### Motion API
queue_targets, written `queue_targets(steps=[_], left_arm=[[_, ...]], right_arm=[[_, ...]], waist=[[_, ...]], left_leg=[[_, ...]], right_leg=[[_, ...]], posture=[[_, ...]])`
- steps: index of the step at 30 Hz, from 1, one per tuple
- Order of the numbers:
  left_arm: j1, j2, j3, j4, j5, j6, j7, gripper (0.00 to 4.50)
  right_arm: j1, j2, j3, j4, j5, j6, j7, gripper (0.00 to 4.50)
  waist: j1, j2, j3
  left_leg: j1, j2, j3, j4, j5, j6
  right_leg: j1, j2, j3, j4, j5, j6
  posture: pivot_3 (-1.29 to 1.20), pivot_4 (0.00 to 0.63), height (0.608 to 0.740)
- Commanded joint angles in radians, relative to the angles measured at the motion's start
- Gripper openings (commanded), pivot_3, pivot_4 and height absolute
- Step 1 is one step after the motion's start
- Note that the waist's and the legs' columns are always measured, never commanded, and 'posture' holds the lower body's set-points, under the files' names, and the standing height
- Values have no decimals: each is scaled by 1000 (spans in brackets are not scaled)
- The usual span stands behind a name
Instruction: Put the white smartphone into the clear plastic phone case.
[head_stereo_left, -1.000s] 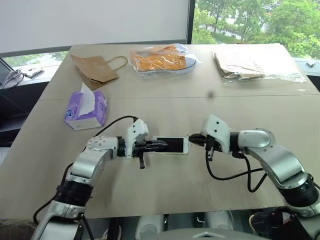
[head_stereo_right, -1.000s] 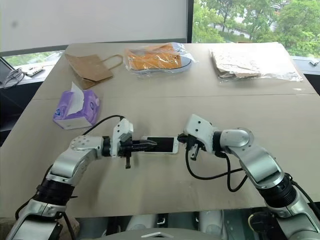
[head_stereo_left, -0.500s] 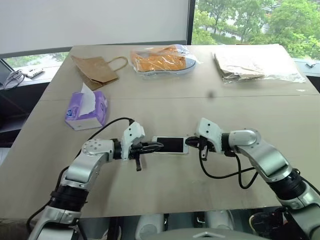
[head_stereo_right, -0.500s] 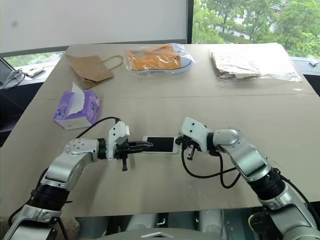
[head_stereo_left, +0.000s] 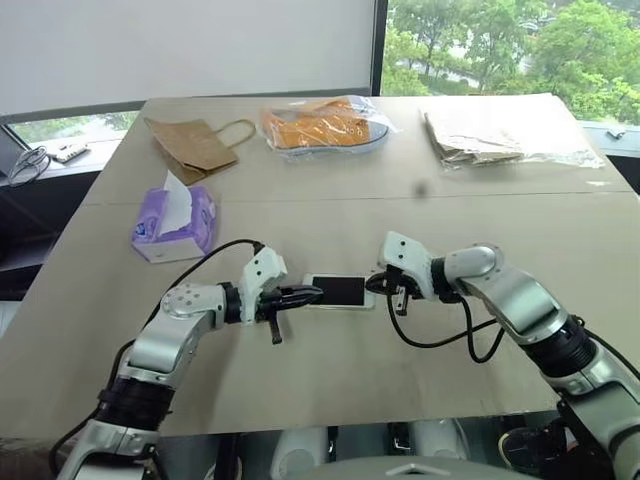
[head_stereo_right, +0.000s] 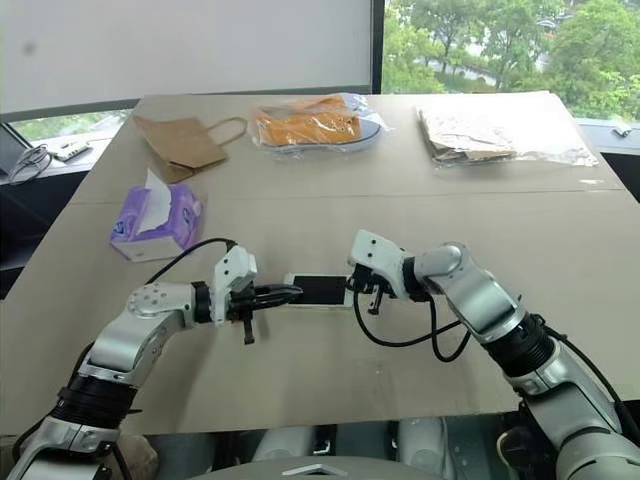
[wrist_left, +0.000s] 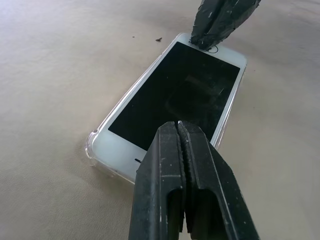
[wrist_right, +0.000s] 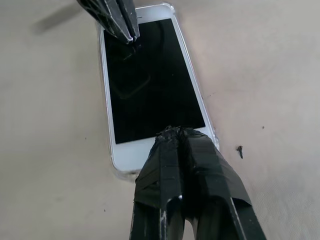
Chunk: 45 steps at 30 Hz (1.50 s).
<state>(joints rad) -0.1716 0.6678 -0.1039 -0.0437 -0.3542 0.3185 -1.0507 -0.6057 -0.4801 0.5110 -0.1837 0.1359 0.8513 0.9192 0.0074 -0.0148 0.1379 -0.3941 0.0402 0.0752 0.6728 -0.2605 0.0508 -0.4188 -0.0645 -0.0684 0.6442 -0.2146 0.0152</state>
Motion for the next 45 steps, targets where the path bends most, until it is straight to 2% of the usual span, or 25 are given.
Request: queue_targets(steps=[1,7,14,17,20,23,25,29,34,36,41,43,45], left_arm=[[29,-3,-17,5,30,15,15,68],[48,-14,-19,-12,30,14,31,68],[61,-25,-24,-33,31,22,42,68],[59,-27,-26,-41,32,27,44,68],[54,-27,-24,-42,31,32,46,68],[52,-23,-22,-40,31,35,45,68],[53,-19,-20,-37,32,35,42,68],[43,-16,-20,-21,34,34,37,68],[26,-19,-21,-26,33,41,39,68],[28,-22,-9,-37,25,35,45,68],[46,-47,71,-79,-41,37,78,68],[52,-53,109,-103,-72,55,94,68],[60,-58,154,-127,-105,68,112,0]], right_arm=[[26,6,90,108,-12,80,20,0],[21,20,166,224,-48,83,41,0],[13,73,136,334,-43,96,40,0],[11,75,128,355,-69,26,28,0],[30,87,23,264,-25,-70,11,0],[64,47,-45,96,25,-105,48,0],[86,20,-62,4,53,-96,71,0],[105,-14,-9,-44,35,-88,78,0],[101,-61,124,52,-114,-159,49,0],[112,-49,79,49,-101,-189,25,0],[214,16,-174,-75,43,-358,-32,0],[247,11,-252,-131,94,-355,-33,0],[285,-12,-316,-183,131,-319,-44,596]], waist=[[0,0,-4],[-10,2,-17],[-21,7,-29],[-21,6,-31],[-20,7,-30],[-18,8,-24],[-17,14,-17],[-18,13,-14],[-20,10,-12],[-19,9,-12],[-15,5,-4],[-14,5,4],[-14,4,7]], left_leg=[[1,0,0,0,0,0],[10,0,1,-5,0,0],[11,0,1,-6,-1,-1],[13,0,0,-6,-1,-2],[14,0,-1,-7,-3,-5],[12,0,-2,-7,-3,-6],[7,-1,-1,-7,-3,-5],[-6,-1,-1,-8,0,-1],[-5,-1,-1,-8,-1,0],[-4,-1,-1,-8,-1,0],[-5,-1,-2,-8,0,-1],[-10,-1,-2,-8,0,-1],[-17,-1,-3,-5,0,-1]], right_leg=[[1,-1,0,0,0,0],[6,-4,0,-2,-2,2],[7,-6,1,-2,-2,2],[7,-8,-1,-2,-2,2],[7,-9,-2,-2,-2,2],[6,-9,-3,-2,-2,2],[2,-10,-3,-4,-2,2],[-9,-8,-3,-3,0,-2],[-9,-7,-5,-4,-2,1],[-9,-7,-8,-4,-2,2],[-9,-8,-9,-4,-2,2],[-12,-8,-6,-4,-2,2],[-17,-8,-5,-4,2,2]], posture=[[0,150,740],[0,150,740],[0,150,740],[0,150,740],[0,150,740],[0,150,740],[0,150,740],[0,150,740],[0,150,740],[0,150,740],[0,150,740],[0,150,740],[0,150,740]])
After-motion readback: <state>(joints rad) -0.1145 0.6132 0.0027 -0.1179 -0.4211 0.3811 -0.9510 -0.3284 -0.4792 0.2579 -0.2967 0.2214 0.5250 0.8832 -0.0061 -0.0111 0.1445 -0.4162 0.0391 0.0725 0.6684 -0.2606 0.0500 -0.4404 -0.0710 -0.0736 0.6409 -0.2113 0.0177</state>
